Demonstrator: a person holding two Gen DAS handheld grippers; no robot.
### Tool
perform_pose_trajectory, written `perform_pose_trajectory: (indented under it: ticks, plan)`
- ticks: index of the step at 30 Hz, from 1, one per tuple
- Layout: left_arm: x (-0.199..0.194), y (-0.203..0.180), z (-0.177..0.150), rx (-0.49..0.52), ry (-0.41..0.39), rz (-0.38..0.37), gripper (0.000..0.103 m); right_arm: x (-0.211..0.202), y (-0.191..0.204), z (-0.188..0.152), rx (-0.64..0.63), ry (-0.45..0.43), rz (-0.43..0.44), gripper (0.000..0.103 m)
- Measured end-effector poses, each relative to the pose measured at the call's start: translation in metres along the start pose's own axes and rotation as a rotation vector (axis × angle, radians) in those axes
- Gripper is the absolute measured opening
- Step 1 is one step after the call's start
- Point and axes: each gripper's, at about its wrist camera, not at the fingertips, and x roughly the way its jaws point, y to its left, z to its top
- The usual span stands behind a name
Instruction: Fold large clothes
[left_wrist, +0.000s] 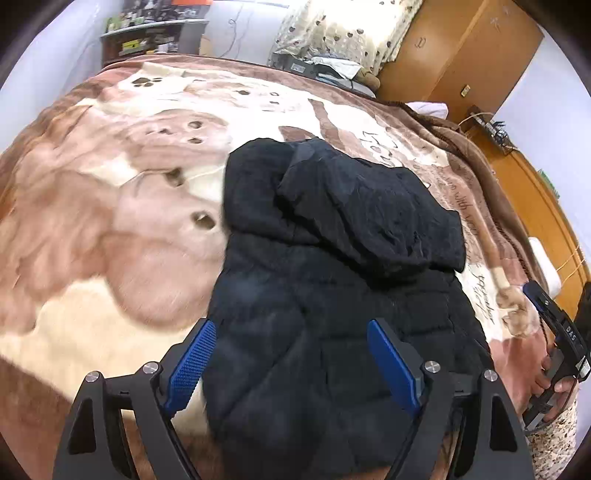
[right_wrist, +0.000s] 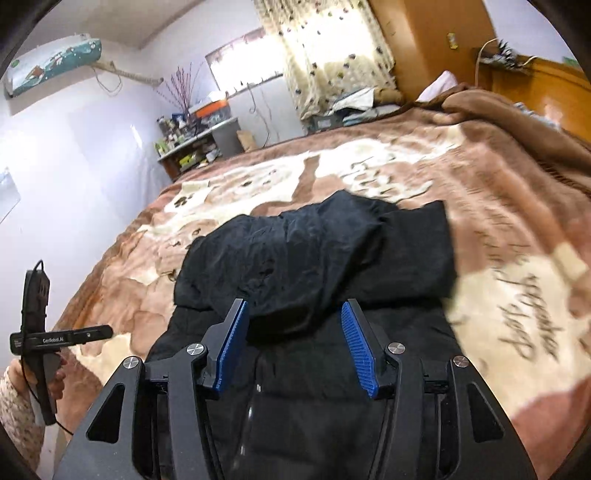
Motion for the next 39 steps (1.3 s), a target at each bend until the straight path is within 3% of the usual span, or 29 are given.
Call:
perform_pose_trajectory:
  ticks: [6,12,19,22,29,35,37,39]
  plan:
    - [-0.027,0.023,-0.052,-0.02,0.028,0.033,0.086,-0.068,-0.007,-0.032,-0.021,-0.012,-0.068,0.059]
    - [-0.015,0.043,-0.103,-0.066,0.092,0.043,0.086,-0.095,-0.034,-0.078,0.026,0.019,-0.151,0.062]
    - [0.016,0.048,-0.133,-0.11,0.139,0.024,0.086,-0.072,-0.069,-0.133,0.101,0.133,-0.222,0.063]
    - [0.031,0.049,-0.137,-0.133,0.166,0.027,0.086,-0.062,-0.09,-0.149,0.193,0.154,-0.208,0.073]
    - [0.061,0.056,-0.14,-0.212,0.193,0.044,0.086,-0.03,-0.119,-0.156,0.303,0.188,-0.193,0.074]
    - [0.079,0.05,-0.138,-0.22,0.217,0.03,0.086,-0.004,-0.117,-0.159,0.283,0.259,-0.181,0.073]
    - [0.082,0.047,-0.137,-0.211,0.212,0.036,0.086,-0.001,-0.117,-0.161,0.297,0.269,-0.156,0.071]
    - [0.084,0.044,-0.136,-0.211,0.212,0.014,0.07,0.0,-0.115,-0.162,0.314,0.276,-0.137,0.059]
